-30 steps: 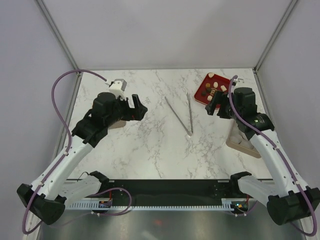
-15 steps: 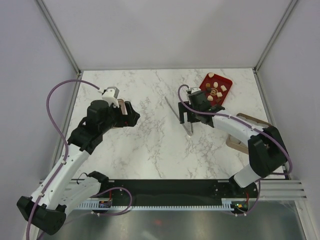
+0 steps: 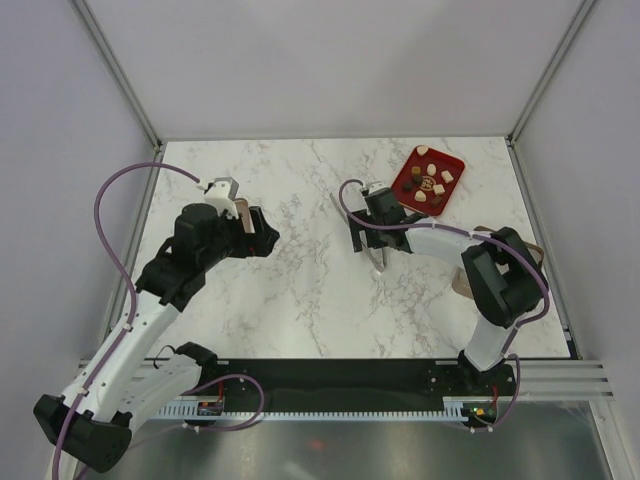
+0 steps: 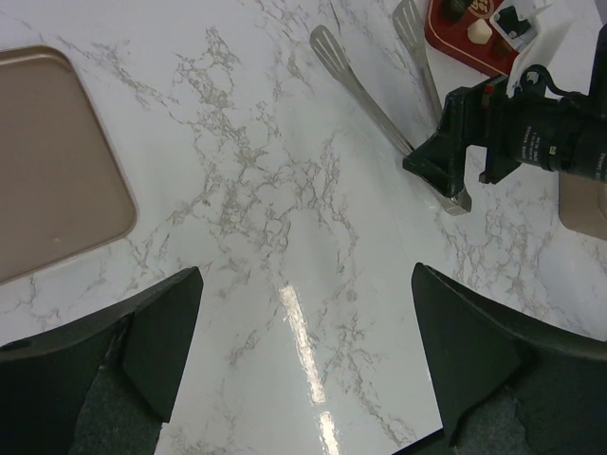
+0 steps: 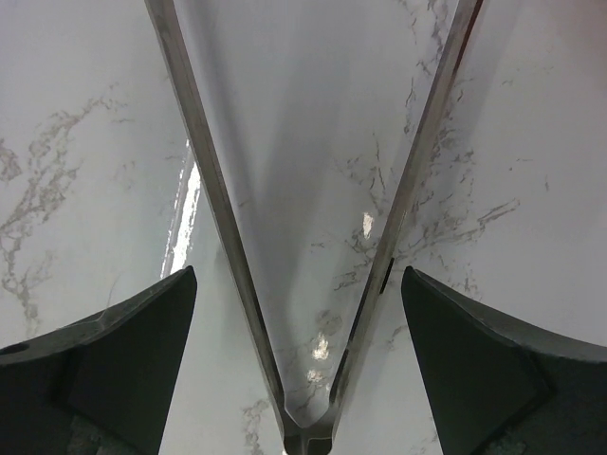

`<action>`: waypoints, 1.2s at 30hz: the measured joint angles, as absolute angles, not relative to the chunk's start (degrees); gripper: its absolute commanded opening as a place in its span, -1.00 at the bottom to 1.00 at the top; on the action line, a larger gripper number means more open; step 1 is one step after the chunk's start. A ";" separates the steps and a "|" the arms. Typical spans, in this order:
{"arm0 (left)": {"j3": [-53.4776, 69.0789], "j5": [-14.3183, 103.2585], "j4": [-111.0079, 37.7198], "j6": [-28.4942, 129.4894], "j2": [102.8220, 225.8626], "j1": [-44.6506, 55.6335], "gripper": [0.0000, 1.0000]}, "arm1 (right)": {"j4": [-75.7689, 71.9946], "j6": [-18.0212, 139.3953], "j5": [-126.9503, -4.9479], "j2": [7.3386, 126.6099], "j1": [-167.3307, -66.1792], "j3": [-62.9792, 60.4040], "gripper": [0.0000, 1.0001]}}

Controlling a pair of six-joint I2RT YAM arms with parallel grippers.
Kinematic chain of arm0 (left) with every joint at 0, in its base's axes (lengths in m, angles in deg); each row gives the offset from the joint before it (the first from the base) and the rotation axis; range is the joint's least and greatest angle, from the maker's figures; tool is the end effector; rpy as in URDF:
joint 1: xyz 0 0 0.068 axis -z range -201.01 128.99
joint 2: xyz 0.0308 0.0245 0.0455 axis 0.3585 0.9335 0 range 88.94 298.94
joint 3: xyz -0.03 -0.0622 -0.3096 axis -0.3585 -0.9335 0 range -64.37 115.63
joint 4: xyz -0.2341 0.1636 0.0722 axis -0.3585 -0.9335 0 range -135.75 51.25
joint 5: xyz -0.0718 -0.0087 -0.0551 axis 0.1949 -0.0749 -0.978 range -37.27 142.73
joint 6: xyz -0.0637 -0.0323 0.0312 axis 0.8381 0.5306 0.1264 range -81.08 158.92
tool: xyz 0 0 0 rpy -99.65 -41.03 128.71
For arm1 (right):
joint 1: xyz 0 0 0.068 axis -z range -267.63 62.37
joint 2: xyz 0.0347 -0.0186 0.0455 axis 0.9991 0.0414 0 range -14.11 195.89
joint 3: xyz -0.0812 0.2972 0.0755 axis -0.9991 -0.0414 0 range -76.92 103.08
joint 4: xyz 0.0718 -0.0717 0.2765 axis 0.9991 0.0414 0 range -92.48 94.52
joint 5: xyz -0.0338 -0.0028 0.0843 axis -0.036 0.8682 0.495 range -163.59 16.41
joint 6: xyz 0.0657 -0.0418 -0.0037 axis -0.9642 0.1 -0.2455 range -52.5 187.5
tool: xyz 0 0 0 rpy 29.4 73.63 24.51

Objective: Pack the chocolate

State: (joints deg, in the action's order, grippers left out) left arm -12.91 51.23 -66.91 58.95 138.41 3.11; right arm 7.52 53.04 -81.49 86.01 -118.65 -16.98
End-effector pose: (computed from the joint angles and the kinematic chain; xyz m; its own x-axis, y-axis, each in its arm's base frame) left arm 0.2026 -0.0926 0.3565 -0.5255 -0.1398 -0.8392 0.2661 0.9099 -0.3182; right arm 0.3619 0.2069 0.1760 -0.7460 -0.1599 -0.6465 -0.2569 0.9647 0.0578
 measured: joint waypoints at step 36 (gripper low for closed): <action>-13.15 51.34 -66.89 58.88 138.32 3.11 0.99 | 10.99 59.69 -83.74 91.50 -119.11 -10.82 0.31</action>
State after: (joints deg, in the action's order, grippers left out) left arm -13.15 51.34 -66.89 58.88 138.32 3.11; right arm 10.99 59.69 -83.74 91.50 -119.11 -10.82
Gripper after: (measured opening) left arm 0.993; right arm 0.677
